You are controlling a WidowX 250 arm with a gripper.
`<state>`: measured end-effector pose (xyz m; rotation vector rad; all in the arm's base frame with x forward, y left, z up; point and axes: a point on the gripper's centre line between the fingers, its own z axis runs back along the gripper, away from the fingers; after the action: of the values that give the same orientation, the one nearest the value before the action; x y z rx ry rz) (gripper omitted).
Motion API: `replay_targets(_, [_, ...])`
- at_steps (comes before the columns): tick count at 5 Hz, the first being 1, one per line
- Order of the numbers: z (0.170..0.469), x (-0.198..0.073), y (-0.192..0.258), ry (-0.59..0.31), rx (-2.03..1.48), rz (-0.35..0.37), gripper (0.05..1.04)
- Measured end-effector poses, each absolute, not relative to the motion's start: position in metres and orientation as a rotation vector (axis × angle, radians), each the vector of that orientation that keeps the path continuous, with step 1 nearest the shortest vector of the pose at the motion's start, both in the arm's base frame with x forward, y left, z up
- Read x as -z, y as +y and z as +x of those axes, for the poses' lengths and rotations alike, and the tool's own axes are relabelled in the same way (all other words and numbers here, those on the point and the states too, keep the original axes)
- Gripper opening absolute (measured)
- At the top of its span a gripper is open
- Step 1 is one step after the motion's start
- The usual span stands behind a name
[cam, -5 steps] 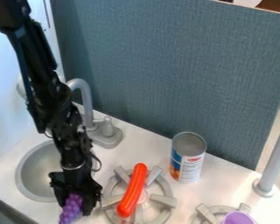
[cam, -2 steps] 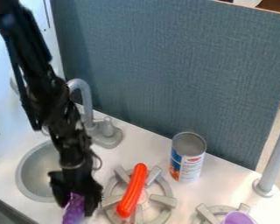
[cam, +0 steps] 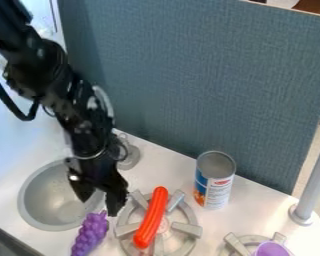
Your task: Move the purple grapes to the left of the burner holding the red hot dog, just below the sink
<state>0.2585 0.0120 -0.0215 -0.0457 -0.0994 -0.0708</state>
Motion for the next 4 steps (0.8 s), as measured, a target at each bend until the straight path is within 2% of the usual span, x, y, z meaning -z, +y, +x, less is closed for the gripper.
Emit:
replay_targets(1, [0.302, 0.009, -0.024, -0.151, 0.212, -0.037, 1.003])
replay_targets(3, [0.362, 0.018, -0.097, -0.133, 0.408, -0.036, 1.003])
replay_targets(4, [0.364, 0.012, -0.11, -0.12, 0.464, -0.022, 1.003])
